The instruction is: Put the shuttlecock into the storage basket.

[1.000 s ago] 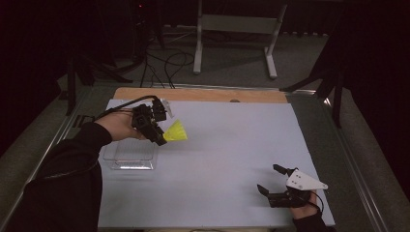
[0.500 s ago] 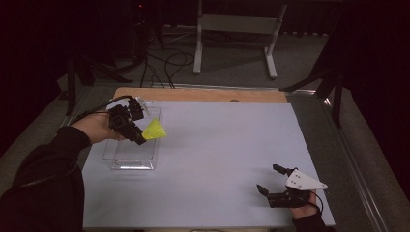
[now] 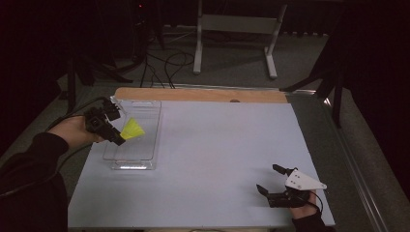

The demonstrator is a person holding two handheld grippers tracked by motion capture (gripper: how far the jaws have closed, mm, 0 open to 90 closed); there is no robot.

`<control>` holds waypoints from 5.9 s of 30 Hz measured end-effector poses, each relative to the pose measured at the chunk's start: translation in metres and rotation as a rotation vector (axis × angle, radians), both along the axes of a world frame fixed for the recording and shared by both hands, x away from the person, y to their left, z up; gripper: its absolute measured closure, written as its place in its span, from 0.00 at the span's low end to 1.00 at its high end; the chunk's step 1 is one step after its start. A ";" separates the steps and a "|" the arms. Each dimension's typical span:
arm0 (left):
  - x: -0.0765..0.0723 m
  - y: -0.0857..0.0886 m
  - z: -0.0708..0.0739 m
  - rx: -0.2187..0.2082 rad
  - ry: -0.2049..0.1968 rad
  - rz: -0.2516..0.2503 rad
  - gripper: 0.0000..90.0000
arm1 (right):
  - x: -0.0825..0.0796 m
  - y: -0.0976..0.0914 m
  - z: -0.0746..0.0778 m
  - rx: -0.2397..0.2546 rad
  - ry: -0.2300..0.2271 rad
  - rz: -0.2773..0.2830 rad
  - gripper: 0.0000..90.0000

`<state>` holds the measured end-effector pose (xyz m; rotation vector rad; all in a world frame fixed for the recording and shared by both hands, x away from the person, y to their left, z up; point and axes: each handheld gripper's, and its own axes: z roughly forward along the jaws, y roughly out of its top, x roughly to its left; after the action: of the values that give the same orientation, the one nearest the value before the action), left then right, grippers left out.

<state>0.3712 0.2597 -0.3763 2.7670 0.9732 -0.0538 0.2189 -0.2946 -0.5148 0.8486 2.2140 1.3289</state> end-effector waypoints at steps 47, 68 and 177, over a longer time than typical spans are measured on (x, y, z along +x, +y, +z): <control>-0.003 0.014 -0.072 0.099 0.017 0.251 0.72 | 0.000 0.001 -0.001 -0.004 0.012 0.005 0.10; -0.003 -0.004 -0.046 0.106 -0.059 0.237 0.13 | 0.000 -0.001 0.000 -0.001 0.000 0.003 0.10; -0.085 -0.181 -0.095 -0.435 -0.176 -0.304 0.00 | -0.001 -0.003 0.000 -0.001 0.006 -0.006 0.10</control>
<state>0.2862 0.0790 -0.4710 2.4373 0.4285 -0.0588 0.2181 -0.2978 -0.5144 0.8598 2.2152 1.3238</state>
